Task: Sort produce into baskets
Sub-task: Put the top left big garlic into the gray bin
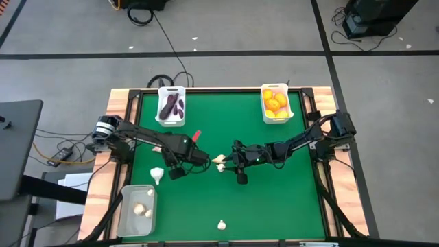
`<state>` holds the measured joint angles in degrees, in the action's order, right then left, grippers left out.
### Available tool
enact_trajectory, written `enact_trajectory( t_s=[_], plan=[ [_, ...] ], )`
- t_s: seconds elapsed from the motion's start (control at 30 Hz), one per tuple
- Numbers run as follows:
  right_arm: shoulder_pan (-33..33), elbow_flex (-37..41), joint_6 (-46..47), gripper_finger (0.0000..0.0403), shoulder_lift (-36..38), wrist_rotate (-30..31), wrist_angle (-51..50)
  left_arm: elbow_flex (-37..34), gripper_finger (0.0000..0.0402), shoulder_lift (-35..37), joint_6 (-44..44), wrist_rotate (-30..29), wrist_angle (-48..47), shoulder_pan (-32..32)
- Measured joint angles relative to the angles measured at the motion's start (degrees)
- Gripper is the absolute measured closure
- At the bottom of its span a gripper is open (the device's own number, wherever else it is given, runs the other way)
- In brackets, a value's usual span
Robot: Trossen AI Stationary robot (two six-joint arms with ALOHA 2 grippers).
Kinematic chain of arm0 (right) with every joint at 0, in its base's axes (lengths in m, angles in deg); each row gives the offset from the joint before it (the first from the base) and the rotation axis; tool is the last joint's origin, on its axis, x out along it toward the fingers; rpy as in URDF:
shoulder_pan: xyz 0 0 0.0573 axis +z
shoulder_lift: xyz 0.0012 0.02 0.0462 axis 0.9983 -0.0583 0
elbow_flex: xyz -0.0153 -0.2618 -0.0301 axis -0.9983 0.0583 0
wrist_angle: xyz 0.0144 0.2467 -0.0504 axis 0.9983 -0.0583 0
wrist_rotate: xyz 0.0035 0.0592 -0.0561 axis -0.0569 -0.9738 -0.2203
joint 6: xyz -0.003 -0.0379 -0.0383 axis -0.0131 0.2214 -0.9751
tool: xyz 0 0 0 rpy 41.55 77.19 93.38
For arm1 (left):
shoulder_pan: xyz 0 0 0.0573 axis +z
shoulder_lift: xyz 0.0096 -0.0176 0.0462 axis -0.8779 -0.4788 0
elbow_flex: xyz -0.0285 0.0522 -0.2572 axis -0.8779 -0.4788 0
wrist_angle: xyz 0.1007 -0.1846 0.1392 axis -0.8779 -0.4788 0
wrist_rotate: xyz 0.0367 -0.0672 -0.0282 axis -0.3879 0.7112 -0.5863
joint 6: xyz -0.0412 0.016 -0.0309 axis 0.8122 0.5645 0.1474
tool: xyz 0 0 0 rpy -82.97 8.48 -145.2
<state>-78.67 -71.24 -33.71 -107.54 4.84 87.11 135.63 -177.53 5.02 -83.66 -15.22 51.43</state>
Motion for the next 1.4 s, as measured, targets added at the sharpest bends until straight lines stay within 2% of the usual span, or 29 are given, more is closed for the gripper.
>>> enact_trajectory(
  t_s=[0.1, 0.17, 0.47, 0.6, 0.83, 0.93, 1.03, 1.4],
  plan=[
    [0.1, 0.0, 0.0, 0.0227, 0.0, 0.0, -0.9, -1.7, 0.0318, 0.0, 1.9, 2.7, 2.1, -0.8],
    [0.2, 0.0, 0.0, 0.0227, 0.0, -0.1, -1.4, -3.5, 0.0285, 0.1, 4.7, 4.6, 3.4, -1.1],
    [0.3, 0.0, 0.2, 0.0227, 0.0, -0.5, -2.7, -12.3, 0.0071, 6.1, 13.0, 9.8, 15.1, -1.3],
    [0.3, 0.0, 0.2, 0.0227, 0.0, -0.5, -2.7, -14.0, 0.0010, 9.5, 15.6, 10.9, 21.2, -1.3],
    [0.3, 0.0, 0.6, 0.0227, 0.0, -0.5, -2.7, -18.7, 0.0024, 11.0, 17.6, 12.6, 23.7, -4.9],
    [0.3, 0.0, 0.7, 0.0227, 0.0, -0.5, -2.7, -21.5, 0.0024, 10.9, 19.0, 15.4, 32.1, -6.8],
    [0.3, 0.0, 0.7, 0.0227, 0.0, -0.5, -2.7, -24.0, 0.0025, 10.8, 20.7, 15.6, 37.1, -7.8],
    [0.3, 0.0, 1.7, 0.0227, 0.0, -0.6, -2.7, -27.7, 0.0033, 10.2, 21.5, 15.5, 38.6, -7.8]
  ],
)
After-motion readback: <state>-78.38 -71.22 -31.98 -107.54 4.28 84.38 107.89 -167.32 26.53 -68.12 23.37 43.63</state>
